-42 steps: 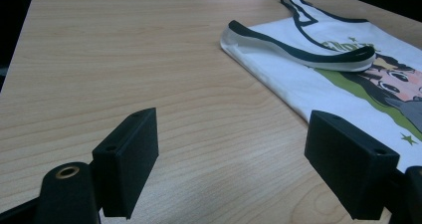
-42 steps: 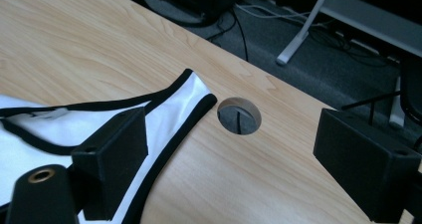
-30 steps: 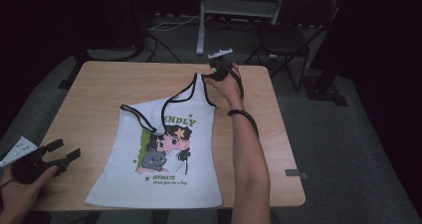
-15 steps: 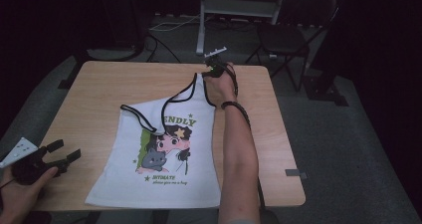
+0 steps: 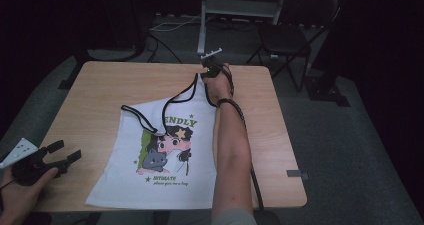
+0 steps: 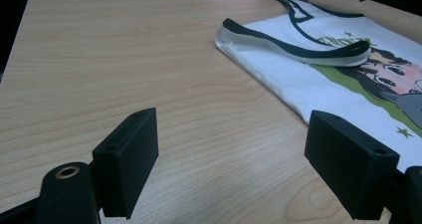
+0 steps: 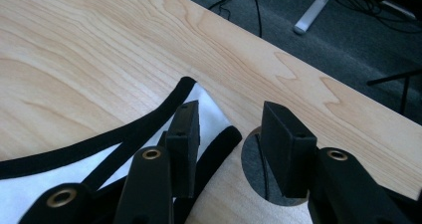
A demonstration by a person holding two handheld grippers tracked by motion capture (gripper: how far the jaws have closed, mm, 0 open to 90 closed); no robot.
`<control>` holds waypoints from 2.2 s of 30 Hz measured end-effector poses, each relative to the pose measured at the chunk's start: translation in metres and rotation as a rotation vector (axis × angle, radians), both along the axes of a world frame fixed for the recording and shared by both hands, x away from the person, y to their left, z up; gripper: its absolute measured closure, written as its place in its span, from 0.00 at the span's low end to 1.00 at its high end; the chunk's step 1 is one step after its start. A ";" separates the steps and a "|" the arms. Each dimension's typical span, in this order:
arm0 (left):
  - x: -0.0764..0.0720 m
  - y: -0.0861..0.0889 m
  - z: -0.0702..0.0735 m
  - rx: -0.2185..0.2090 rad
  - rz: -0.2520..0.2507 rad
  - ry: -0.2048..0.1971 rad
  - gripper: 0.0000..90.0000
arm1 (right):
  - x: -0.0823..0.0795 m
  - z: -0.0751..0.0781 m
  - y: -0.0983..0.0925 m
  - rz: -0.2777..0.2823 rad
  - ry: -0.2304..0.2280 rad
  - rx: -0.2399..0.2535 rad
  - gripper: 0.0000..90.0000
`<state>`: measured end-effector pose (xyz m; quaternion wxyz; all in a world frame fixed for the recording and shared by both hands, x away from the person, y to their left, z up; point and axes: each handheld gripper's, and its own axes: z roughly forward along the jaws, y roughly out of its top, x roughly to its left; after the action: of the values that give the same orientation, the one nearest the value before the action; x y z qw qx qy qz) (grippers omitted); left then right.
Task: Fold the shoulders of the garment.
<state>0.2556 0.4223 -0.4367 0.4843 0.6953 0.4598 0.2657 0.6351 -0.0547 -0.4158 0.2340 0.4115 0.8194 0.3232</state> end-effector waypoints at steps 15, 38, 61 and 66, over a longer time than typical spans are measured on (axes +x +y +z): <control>0.000 0.000 0.000 -0.007 -0.006 0.003 0.23 | 0.006 -0.013 -0.001 -0.015 0.025 0.002 0.71; 0.000 -0.001 0.000 -0.007 -0.010 0.006 0.23 | -0.001 -0.007 -0.005 0.012 0.015 0.123 0.93; -0.002 -0.001 0.000 -0.018 -0.010 0.001 0.23 | -0.055 0.028 0.005 0.172 -0.077 0.121 0.93; -0.003 -0.002 0.000 -0.013 -0.012 -0.001 0.23 | -0.069 0.030 0.008 0.197 -0.086 0.093 0.93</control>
<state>0.2531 0.4207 -0.4368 0.4909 0.6945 0.4571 0.2603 0.5662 -0.0471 -0.3855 0.2168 0.3253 0.8290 0.3998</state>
